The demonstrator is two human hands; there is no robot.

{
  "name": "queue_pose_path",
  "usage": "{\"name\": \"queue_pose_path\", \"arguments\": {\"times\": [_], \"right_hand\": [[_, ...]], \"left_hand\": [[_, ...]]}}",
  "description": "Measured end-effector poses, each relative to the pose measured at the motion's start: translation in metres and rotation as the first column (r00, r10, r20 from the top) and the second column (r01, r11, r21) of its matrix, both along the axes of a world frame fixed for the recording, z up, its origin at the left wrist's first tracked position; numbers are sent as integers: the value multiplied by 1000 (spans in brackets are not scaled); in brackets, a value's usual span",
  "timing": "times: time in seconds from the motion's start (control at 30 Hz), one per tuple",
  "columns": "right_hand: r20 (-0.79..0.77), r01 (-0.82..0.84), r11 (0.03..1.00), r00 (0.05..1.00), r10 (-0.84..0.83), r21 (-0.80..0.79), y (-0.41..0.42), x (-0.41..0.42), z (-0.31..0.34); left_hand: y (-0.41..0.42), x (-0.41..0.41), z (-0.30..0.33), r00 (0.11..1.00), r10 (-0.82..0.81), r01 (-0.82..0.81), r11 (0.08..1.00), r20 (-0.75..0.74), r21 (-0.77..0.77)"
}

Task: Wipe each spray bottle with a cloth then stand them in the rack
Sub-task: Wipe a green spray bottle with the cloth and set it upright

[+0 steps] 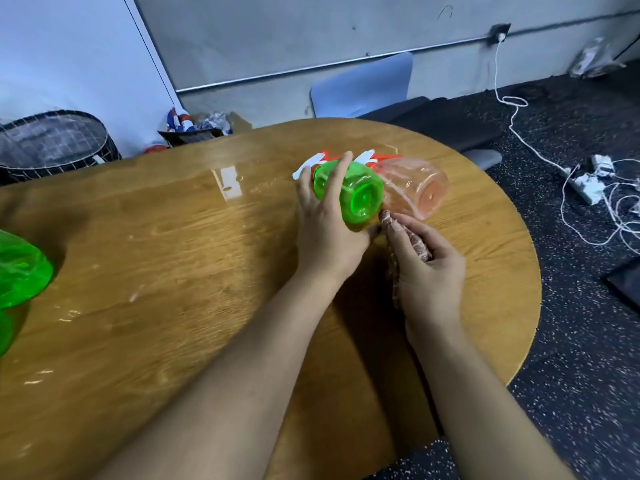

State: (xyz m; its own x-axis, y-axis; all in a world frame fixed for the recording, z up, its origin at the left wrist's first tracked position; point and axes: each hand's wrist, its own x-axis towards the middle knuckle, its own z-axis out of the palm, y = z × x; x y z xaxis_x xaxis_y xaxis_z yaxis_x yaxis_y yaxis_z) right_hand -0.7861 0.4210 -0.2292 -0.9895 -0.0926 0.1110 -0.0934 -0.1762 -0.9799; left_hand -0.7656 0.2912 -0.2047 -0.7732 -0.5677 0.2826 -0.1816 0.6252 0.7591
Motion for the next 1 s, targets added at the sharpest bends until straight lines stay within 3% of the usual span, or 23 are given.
{"name": "queue_pose_path", "arguments": {"times": [0.27,0.5,0.7,0.9,1.0], "right_hand": [[-38,5,1000,999,-4,29,7,6,0],[94,-64,997,993,68,-46,-11,55,11],[146,-175,977,970,193,-124,-36,138,18],[16,-341,938,939,343,-67,-47,211,34],[-8,-398,916,917,398,-51,-55,242,33]], "left_hand": [[-6,4,-7,995,41,-45,998,-96,-39],[-3,100,12,961,37,-34,999,-275,13],[8,202,21,950,78,21,951,-302,309],[-13,296,29,964,160,-55,902,-213,429],[-22,336,28,949,195,-17,815,-246,579]]}}
